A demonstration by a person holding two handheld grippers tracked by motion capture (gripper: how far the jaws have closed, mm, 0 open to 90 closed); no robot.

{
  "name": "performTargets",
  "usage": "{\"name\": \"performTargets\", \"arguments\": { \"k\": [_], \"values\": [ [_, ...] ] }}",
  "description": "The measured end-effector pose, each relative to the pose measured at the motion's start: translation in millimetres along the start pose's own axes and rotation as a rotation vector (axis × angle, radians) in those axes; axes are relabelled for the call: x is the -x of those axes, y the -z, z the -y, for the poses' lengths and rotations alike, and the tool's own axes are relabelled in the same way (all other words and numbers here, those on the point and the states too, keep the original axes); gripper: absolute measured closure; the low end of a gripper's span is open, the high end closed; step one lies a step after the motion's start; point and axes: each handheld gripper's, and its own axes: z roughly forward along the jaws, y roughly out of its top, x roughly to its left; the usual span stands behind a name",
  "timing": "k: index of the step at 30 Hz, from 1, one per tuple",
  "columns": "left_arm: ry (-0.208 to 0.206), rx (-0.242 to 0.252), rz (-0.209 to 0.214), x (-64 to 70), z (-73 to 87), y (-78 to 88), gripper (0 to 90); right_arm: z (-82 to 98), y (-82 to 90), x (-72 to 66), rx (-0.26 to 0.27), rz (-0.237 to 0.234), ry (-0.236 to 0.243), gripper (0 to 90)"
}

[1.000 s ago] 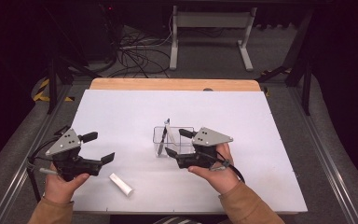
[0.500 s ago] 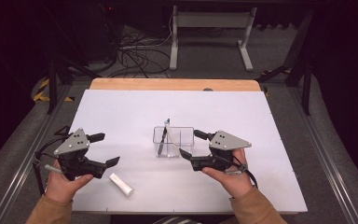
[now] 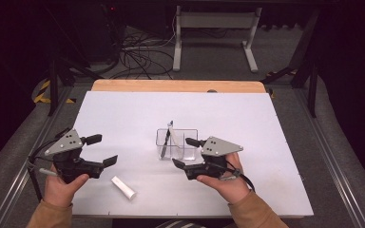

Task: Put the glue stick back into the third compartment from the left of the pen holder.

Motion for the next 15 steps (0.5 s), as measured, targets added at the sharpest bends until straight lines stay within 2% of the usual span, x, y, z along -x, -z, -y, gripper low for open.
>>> {"name": "performTargets", "arguments": {
  "k": [4, 8, 15],
  "values": [
    [0.013, 0.024, -0.027, -1.2, 0.6, 5.0, 7.6, 0.1, -17.6, -12.8, -0.027, -0.049, 0.021, 18.5],
    [0.011, 0.023, -0.049, -2.3, 1.8, 7.7, 7.6, 2.4, -35.1, -27.3, -0.045, -0.089, 0.031, 17.9],
    [0.004, 0.025, -0.056, -2.7, 2.1, 8.6, 8.0, 5.2, -58.9, -45.9, -0.073, -0.137, 0.024, 21.9]
  ]
}}
